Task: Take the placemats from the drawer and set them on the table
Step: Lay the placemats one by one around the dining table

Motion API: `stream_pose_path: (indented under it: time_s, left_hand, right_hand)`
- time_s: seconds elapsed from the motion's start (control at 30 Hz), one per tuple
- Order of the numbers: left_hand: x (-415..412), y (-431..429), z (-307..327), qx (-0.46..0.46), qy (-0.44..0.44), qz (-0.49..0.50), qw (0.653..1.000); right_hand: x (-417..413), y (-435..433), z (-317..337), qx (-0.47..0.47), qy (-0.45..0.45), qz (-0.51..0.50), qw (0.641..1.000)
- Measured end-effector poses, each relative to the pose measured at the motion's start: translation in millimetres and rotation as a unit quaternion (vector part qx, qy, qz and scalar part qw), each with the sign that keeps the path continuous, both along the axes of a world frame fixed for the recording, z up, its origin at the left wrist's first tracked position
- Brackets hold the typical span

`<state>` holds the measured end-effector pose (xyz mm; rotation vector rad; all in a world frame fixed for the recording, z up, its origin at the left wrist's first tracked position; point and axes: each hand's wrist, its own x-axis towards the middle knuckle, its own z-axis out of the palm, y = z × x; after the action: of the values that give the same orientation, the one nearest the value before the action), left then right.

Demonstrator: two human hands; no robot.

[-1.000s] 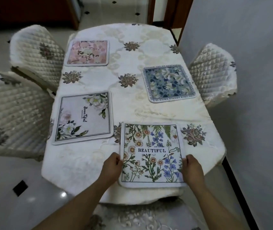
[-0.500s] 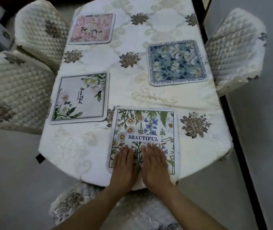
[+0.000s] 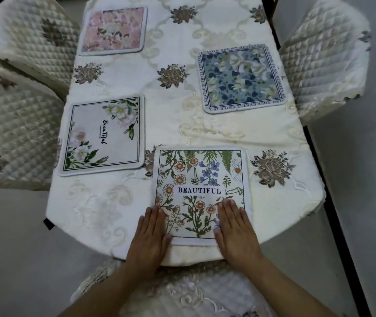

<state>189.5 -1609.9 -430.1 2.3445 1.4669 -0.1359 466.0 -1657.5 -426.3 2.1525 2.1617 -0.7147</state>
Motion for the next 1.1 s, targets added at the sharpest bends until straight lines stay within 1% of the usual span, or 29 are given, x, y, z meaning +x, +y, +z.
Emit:
stream_pose_path:
  time_s: [0.1,0.17,0.23,0.33,0.4,0.5,0.6,0.73,0.83,0.9,0.97,1.1]
  left_hand:
    - [29,40,2,0.000,-0.030,0.022,0.999]
    - [65,82,6,0.006,-0.051,0.013,0.999]
    - [102,127,5,-0.001,-0.058,0.012,0.998]
    - [136,172,2,-0.027,-0.024,-0.021,0.999]
    - [139,185,-1,-0.033,0.003,-0.050,0.998]
    - [128,187,-4,-0.003,-0.016,-0.074,0.997]
    - [112,185,-12,0.030,-0.032,-0.080,0.996]
    - [81,185,-14,0.045,-0.025,-0.060,0.997]
    - [55,178,-15,0.062,-0.038,-0.073,0.995]
    - [41,167,-20,0.083,-0.044,-0.100,0.991]
    - [31,147,-24,0.091,-0.046,-0.089,0.991]
    - [9,83,-18,0.107,-0.049,-0.085,0.989]
  right_hand:
    - [-5,48,13,-0.004,0.023,-0.027,0.999]
    - [-8,98,19,0.015,0.015,-0.025,0.999]
    - [-11,151,20,0.014,-0.001,-0.013,1.000]
    - [-12,200,17,-0.032,-0.030,0.009,0.999]
    - [-10,212,14,-0.054,-0.025,0.005,0.998]
    - [-8,211,10,-0.048,-0.024,0.016,0.998]
    - [5,199,7,-0.024,-0.041,0.040,0.998]
    - [51,170,3,0.013,-0.040,0.006,0.999]
    - [75,152,-1,0.004,-0.044,-0.018,0.999]
    - [76,140,-2,0.003,-0.045,-0.046,0.998]
    - [66,120,0,0.007,-0.045,-0.061,0.997]
    - [35,46,5,-0.007,-0.029,-0.089,0.996]
